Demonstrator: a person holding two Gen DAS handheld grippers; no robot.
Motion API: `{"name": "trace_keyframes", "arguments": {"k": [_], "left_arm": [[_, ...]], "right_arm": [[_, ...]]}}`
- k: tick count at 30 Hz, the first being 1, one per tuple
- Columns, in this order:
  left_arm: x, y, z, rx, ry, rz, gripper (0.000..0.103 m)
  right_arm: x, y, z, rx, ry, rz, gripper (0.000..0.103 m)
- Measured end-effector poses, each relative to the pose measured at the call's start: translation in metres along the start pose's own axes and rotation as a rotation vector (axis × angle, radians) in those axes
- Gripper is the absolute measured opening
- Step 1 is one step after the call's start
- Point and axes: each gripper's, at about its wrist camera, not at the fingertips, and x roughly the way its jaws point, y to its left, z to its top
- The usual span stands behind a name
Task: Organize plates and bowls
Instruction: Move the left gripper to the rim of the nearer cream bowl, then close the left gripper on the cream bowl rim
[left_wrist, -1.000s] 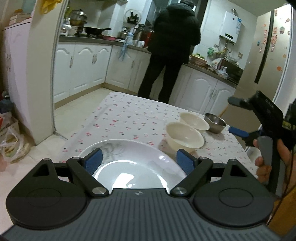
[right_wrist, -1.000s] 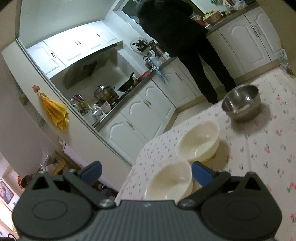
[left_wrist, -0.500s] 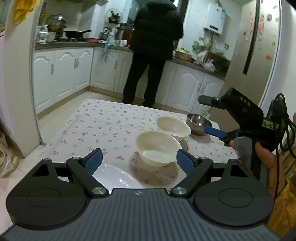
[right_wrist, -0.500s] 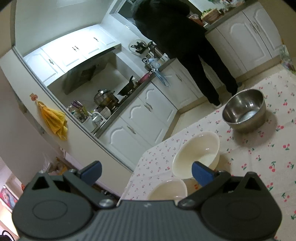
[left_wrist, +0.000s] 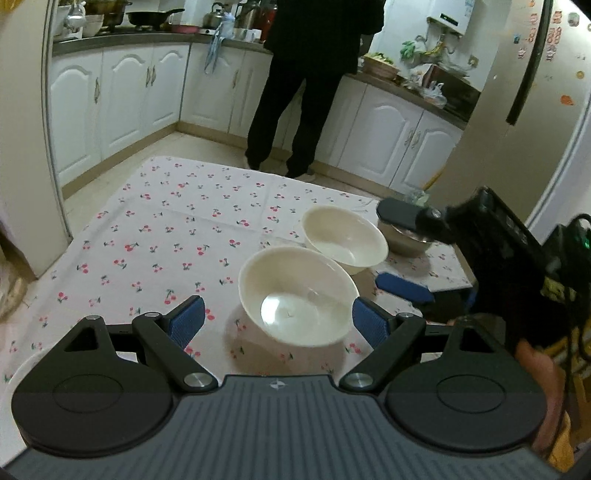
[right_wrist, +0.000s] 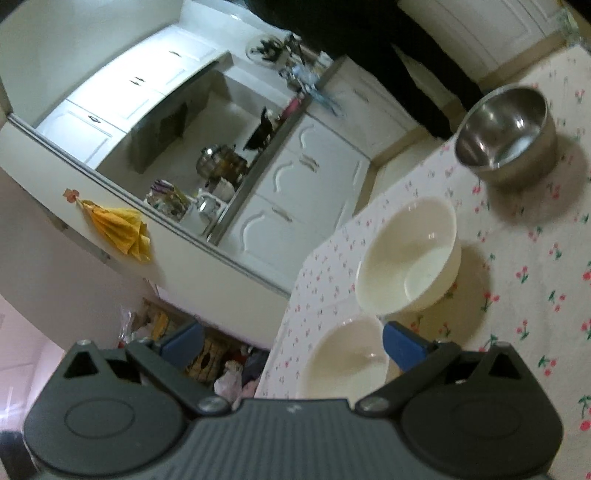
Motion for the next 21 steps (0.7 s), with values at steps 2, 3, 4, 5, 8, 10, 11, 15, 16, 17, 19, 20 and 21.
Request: {"name": "trace_keyframes", "arguments": {"k": [2, 3, 4, 5, 8, 10, 11, 15, 16, 17, 19, 20, 21], "left_arm": [[0.011, -0.005, 0.004, 0.009, 0.008, 0.033, 0.103], [0.018, -0.004, 0.006, 0.008, 0.014, 0.045, 0.103], [0.021, -0.003, 0.005, 0.004, 0.023, 0.050, 0.103], [0.026, -0.002, 0.006, 0.000, 0.036, 0.054, 0.102], [0.040, 0.002, 0.009, -0.010, 0.068, 0.067, 0.092], [0.047, 0.003, 0.009, -0.007, 0.084, 0.075, 0.087], [0.049, 0.003, 0.010, -0.010, 0.090, 0.080, 0.084], [0.061, 0.007, 0.009, -0.018, 0.127, 0.093, 0.064], [0.063, 0.008, 0.008, -0.022, 0.135, 0.097, 0.059], [0.065, 0.009, 0.007, -0.025, 0.141, 0.099, 0.057], [0.066, 0.010, 0.006, -0.032, 0.148, 0.098, 0.045], [0.069, 0.012, 0.007, -0.035, 0.151, 0.097, 0.043], [0.070, 0.013, 0.006, -0.037, 0.152, 0.094, 0.040]], "right_arm": [[0.001, -0.003, 0.000, 0.014, 0.008, -0.002, 0.103], [0.001, -0.005, 0.001, 0.025, 0.013, -0.002, 0.103], [0.001, -0.006, 0.002, 0.034, 0.014, 0.000, 0.103], [-0.001, -0.008, 0.002, 0.041, 0.011, 0.004, 0.103], [-0.002, -0.013, 0.005, 0.061, 0.006, -0.002, 0.103], [-0.003, -0.018, 0.007, 0.079, 0.009, -0.011, 0.103], [-0.003, -0.020, 0.008, 0.089, 0.012, -0.014, 0.103], [-0.001, -0.025, 0.007, 0.114, 0.024, -0.007, 0.103], [0.000, -0.025, 0.008, 0.120, 0.029, -0.003, 0.103], [0.001, -0.026, 0.007, 0.125, 0.033, 0.003, 0.103], [0.003, -0.026, 0.006, 0.130, 0.041, 0.011, 0.103], [0.004, -0.027, 0.006, 0.131, 0.046, 0.013, 0.103], [0.005, -0.027, 0.005, 0.131, 0.049, 0.015, 0.103]]}}
